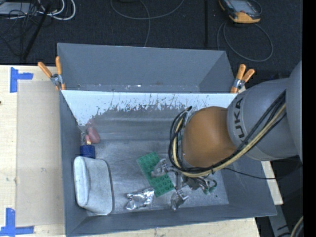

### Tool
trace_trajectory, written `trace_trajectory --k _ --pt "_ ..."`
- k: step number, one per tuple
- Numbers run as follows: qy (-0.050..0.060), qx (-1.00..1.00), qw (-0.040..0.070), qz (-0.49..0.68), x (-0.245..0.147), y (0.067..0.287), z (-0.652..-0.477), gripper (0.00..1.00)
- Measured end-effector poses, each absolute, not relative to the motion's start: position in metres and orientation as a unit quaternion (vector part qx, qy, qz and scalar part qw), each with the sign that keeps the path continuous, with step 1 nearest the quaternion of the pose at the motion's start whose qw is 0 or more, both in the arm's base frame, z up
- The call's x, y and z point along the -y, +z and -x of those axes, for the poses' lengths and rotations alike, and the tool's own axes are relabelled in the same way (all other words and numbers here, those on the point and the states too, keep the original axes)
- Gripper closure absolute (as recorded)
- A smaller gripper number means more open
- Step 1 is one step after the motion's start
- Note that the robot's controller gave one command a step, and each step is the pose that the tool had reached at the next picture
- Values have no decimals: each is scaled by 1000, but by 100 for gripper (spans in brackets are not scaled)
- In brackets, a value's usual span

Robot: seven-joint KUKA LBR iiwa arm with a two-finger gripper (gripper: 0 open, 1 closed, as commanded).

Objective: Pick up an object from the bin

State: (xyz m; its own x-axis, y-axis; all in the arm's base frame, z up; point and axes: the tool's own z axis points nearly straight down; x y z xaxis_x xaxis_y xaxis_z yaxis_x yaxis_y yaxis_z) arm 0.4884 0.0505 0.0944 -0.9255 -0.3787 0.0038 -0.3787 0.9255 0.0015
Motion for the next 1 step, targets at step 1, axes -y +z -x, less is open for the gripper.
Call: trace_trajectory --k 1 --pt "0 981 2 -193 -51 94 -488 100"
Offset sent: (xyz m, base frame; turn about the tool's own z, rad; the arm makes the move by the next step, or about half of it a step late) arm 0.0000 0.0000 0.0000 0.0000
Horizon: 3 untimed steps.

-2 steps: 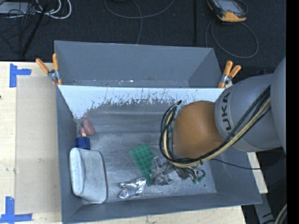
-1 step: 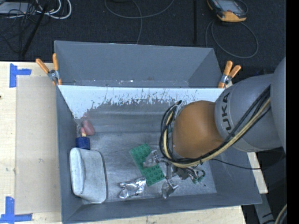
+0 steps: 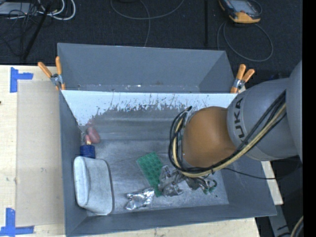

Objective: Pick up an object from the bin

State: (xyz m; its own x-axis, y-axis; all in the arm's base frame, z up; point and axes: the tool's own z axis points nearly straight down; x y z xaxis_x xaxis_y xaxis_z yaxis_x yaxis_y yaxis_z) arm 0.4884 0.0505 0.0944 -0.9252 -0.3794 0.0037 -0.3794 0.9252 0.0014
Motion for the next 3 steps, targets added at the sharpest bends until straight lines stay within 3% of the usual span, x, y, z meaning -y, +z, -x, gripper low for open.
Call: trace_trajectory --k 1,2,3 --pt "0 981 2 -194 -51 94 -488 0" --pt "0 981 2 -194 -51 94 -488 100" --pt "-1 974 -2 -228 -78 163 -473 100"
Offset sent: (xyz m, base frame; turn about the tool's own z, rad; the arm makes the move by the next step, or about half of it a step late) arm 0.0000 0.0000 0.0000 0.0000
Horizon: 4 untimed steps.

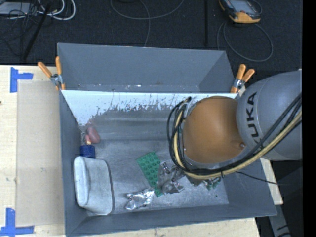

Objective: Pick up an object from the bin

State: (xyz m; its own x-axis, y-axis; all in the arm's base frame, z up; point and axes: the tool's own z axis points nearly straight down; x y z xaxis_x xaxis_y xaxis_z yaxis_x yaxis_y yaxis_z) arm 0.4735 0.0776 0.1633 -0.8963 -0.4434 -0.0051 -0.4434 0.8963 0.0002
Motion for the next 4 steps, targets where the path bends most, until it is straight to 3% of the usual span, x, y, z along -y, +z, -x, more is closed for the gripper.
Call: trace_trajectory --k 1,2,3,4 --pt "0 -974 0 227 -76 160 -473 0" --pt "1 -989 1 151 -54 81 -495 0" --pt "1 -988 9 152 -55 85 -499 100" --pt "0 -989 4 146 -60 231 -493 100"
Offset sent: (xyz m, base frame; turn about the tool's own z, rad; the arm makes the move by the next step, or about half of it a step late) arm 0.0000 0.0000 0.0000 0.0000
